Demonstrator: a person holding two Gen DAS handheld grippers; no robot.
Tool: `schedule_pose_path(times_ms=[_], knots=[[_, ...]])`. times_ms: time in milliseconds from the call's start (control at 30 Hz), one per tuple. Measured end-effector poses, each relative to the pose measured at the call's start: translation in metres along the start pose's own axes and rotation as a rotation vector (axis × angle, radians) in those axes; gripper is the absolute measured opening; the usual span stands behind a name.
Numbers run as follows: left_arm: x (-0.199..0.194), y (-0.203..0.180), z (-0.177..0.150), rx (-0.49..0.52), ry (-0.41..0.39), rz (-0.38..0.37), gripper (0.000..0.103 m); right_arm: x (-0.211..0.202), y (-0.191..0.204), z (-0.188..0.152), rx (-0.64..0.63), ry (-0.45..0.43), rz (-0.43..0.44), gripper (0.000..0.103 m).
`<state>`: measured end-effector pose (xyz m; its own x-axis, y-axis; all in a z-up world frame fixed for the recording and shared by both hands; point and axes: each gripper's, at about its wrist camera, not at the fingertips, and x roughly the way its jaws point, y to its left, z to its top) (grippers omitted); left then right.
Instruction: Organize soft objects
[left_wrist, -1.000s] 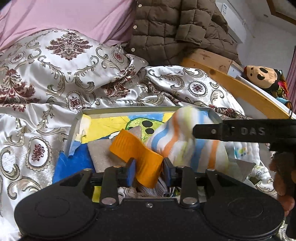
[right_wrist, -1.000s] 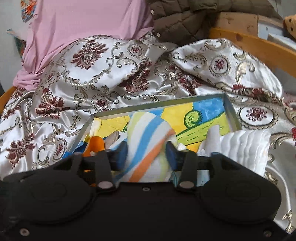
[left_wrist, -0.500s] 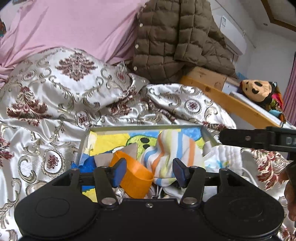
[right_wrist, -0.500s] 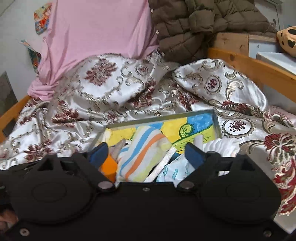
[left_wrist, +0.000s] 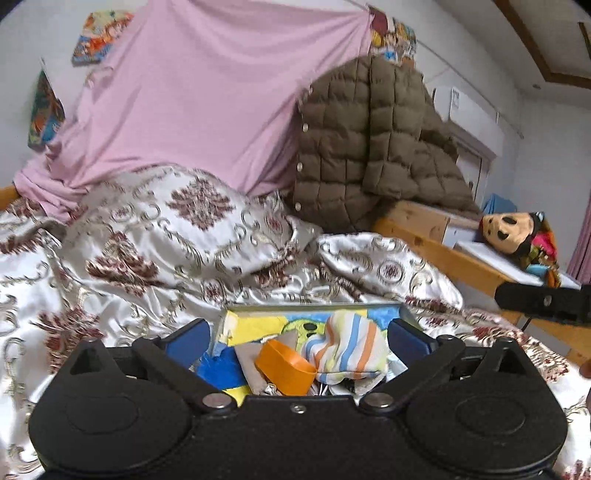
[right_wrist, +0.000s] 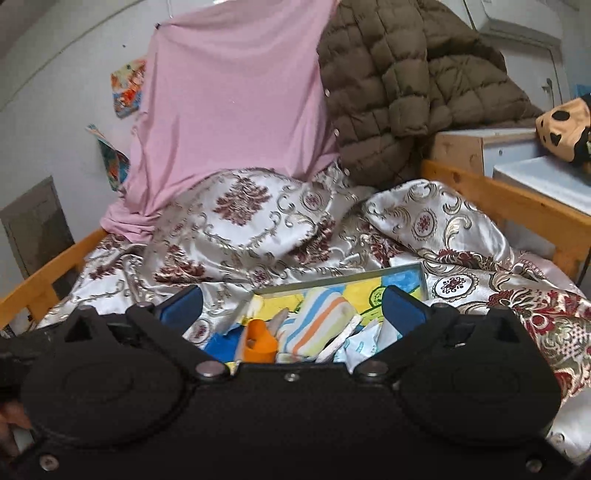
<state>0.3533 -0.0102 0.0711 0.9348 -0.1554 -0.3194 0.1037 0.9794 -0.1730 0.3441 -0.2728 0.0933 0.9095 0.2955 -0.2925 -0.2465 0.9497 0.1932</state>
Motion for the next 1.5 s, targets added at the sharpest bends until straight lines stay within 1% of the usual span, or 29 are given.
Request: schedule_pose_path(times_ms=[200,433,667,900,1067,1500], knots=[[-0.056,-0.011,-0.001,-0.006,-0.061,0.035,0.102,-0.048,0.021,-0.01,-0.014,-0.051,0.021,0.102],[-0.115,-0.02,-0.021,0.011,-0.069,0.088,0.102,-0.104,0.04,-0.029,-0.026,-0.099,0.017,0.102],[-0.163,-0.023,-0.05,0.007,-0.057,0.119,0.102,-0.15,0.058,-0.061,-0.07,-0.09,-0.004,0.102],[-0.2,-0.019,-0.075,-0.017,-0.048,0.145,0.102,-0.201,0.077,-0.09,-0.069,-0.08,-0.024,0.102],[-0.222,-0.014,-0.092,-0.047,-0.033,0.179,0.102,-0.221,0.084,-0.109,-0.057,-0.058,-0.05,0.102],[-0.252,-0.015,-0.135,-0.042,0.047,0.222,0.102,-0.244,0.104,-0.159,-0.092,0.009,-0.087,0.102]])
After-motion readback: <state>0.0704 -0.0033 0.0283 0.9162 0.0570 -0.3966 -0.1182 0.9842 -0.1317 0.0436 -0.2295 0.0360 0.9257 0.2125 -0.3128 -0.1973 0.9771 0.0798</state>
